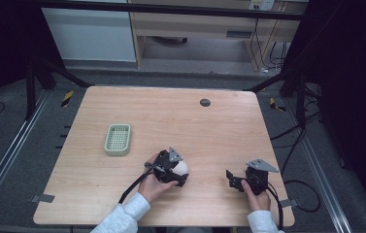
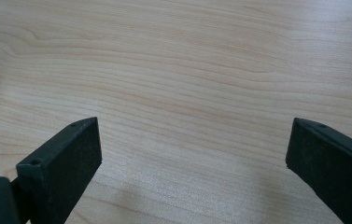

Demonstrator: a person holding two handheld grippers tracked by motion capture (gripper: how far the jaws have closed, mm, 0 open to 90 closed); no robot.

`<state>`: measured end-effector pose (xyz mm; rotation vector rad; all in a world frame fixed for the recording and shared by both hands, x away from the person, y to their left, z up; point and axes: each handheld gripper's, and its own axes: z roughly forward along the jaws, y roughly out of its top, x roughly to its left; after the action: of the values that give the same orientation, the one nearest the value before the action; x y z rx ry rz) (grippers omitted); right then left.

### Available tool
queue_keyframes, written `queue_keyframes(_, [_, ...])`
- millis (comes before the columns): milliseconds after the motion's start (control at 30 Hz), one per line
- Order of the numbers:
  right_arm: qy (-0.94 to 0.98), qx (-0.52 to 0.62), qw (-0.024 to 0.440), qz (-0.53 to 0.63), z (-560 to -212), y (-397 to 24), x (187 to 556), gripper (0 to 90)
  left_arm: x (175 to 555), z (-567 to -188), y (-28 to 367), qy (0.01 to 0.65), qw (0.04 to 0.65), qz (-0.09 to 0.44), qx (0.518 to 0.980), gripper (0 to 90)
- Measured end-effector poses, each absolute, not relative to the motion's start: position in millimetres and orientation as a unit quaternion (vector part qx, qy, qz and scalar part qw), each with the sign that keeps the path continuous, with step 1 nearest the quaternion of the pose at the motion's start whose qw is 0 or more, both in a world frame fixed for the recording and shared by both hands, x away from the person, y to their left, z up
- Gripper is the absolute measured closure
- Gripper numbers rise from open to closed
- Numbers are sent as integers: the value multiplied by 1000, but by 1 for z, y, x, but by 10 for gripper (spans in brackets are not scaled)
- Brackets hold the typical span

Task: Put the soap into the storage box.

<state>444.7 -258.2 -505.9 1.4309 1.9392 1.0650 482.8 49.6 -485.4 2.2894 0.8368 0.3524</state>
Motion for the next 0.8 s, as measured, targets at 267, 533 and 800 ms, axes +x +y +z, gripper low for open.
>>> queue_keyframes(267, [712, 527, 250, 392, -506, -258, 444, 39, 483, -488, 47, 318, 329, 136, 878, 201])
queue_keyframes(533, [711, 529, 249, 391, -506, -258, 445, 39, 484, -490, 46, 321, 327, 131, 879, 220])
queue_keyframes(800, [711, 529, 249, 391, -506, -258, 444, 39, 484, -490, 46, 320, 326, 129, 880, 235])
